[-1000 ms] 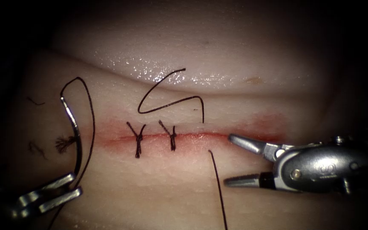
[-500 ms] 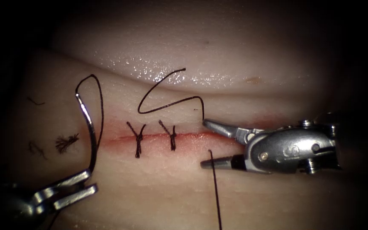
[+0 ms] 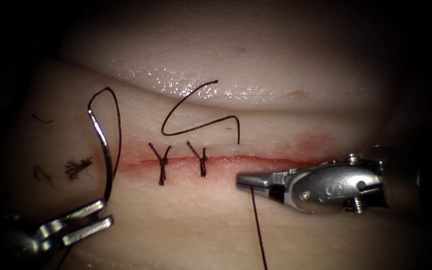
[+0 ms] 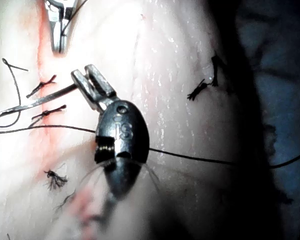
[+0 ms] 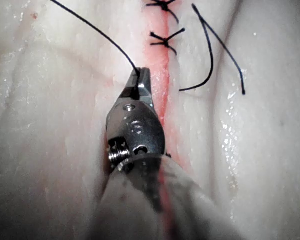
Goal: Wound Closure
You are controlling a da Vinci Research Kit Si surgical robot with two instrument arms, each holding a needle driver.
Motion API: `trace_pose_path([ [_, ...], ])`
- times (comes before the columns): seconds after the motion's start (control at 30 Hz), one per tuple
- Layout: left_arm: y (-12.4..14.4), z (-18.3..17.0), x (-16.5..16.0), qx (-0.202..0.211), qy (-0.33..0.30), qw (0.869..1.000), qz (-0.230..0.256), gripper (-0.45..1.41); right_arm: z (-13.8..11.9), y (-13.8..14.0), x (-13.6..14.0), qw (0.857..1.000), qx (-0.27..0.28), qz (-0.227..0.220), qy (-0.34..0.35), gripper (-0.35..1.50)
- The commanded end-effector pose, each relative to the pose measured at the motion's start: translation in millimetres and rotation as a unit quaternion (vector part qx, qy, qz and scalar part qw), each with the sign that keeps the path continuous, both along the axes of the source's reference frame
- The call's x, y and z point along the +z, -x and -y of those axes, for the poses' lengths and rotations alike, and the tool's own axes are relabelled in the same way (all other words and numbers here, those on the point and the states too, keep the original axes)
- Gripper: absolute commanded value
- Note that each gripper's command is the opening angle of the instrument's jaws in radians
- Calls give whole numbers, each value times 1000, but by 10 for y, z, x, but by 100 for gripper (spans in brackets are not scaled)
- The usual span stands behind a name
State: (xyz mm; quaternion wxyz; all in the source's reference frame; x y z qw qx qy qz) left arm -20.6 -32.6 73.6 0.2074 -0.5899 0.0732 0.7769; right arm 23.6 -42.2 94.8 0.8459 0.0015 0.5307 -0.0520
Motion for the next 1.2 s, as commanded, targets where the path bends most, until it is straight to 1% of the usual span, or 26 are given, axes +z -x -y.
trace_pose_path([
  [0.03, 6, 7, 6, 0, 0, 1000, 0, -45, 3, -2, 6, 1000, -1, -2, -1, -35],
  [0.17, 5, 10, 7, 1, 1, 1000, 0, -45, 8, 2, -5, 1000, -1, -9, -9, -35],
  [0.27, 4, 10, 11, 0, 3, 1000, 2, -45, 17, 1, -25, 1000, -3, -18, -12, -35],
  [0.37, 4, 11, 14, 1, 5, 1000, 2, -45, 30, -3, -50, 1000, -4, -28, -14, -35],
  [0.57, 5, 16, 17, 1, 8, 1000, 0, -45, 58, -14, -110, 999, -17, -43, -22, -35],
  [0.6, 6, 16, 18, 0, 6, 1000, 1, -45, 65, -18, -128, 999, -20, -46, -20, -35],
  [0.7, 7, 16, 18, -1, 6, 1000, 1, -45, 72, -23, -147, 998, -22, -50, -16, -35],
  [0.9, 8, 17, 18, -1, 6, 1000, 1, -45, 85, -28, -170, 998, -39, -47, -14, -35],
  [1.2, 10, 17, 19, -2, 6, 1000, 0, -45, 113, -33, -212, 996, -68, -54, -13, -35],
])
